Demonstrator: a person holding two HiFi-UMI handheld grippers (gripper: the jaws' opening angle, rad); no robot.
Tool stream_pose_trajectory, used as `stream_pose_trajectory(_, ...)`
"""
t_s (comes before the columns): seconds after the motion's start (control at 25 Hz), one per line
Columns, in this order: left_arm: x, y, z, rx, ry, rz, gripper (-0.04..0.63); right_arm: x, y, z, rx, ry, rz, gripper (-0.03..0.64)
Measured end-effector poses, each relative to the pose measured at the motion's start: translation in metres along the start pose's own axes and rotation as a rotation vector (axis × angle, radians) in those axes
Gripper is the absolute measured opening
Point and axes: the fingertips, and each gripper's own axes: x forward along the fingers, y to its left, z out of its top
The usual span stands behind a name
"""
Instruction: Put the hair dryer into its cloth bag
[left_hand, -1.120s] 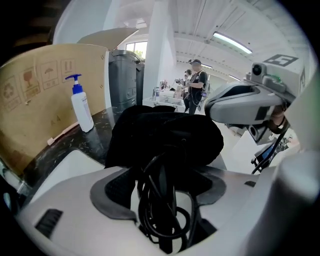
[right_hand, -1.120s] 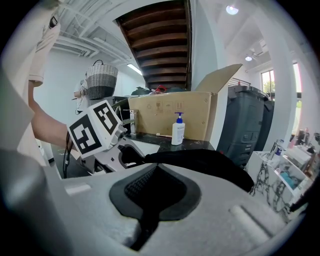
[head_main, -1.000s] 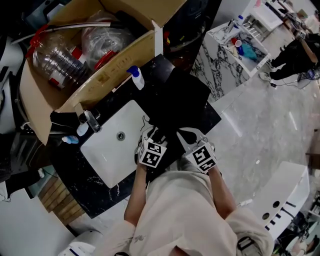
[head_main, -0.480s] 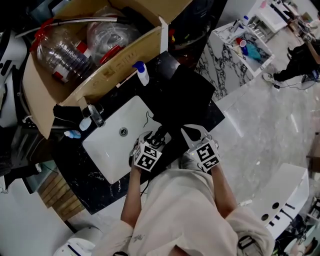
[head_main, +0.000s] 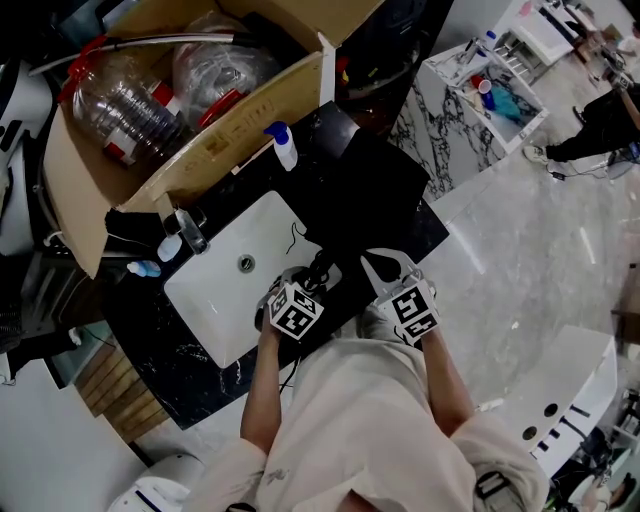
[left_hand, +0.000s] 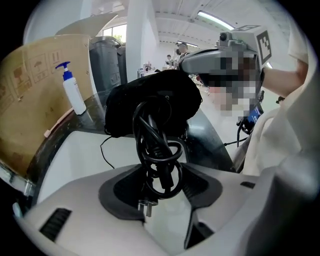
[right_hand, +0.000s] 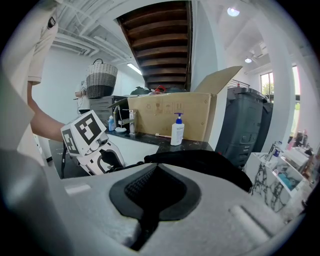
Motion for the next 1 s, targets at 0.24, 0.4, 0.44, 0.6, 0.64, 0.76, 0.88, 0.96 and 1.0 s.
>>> stream_pose_trajectory(0.24, -0.009, 0.001, 0.007, 0.034, -0.039, 0.048, 0.208, -0.002, 0.001, 0.001, -0.011, 0.002, 0.005, 0.005)
stream_pose_trajectory(0.4, -0.017, 0.002, 0.015, 0.034, -0.067, 0.085, 0.199, -0.001, 0.004, 0.002, -0.023, -0.002, 0.015, 0.005)
stream_pose_trajectory(0.44, -0.019, 0.001, 0.017, 0.033, -0.072, 0.092, 0.198, -0.001, 0.005, 0.003, -0.027, -0.003, 0.018, 0.005)
stream_pose_trajectory(0.6, -0.025, 0.000, 0.027, 0.028, -0.095, 0.109, 0.195, 0.000, 0.008, 0.006, -0.043, -0.009, 0.034, 0.005)
stream_pose_trajectory(0.64, -0.026, 0.001, 0.030, 0.028, -0.101, 0.113, 0.195, 0.000, 0.009, 0.007, -0.047, -0.012, 0.039, 0.005)
stream_pose_trajectory(0.76, -0.028, 0.002, 0.041, 0.028, -0.125, 0.123, 0.192, 0.001, 0.011, 0.008, -0.052, -0.011, 0.053, 0.005)
stream_pose_trajectory(0.88, -0.026, 0.002, 0.051, 0.029, -0.146, 0.135, 0.190, 0.002, 0.014, 0.009, -0.060, -0.012, 0.067, 0.005)
stream_pose_trajectory(0.96, -0.025, 0.003, 0.057, 0.027, -0.158, 0.142, 0.189, 0.002, 0.015, 0.011, -0.069, -0.020, 0.078, 0.005)
stream_pose_trajectory(1.0, -0.025, 0.003, 0.061, 0.027, -0.164, 0.146, 0.189, 0.002, 0.015, 0.012, -0.072, -0.023, 0.084, 0.005)
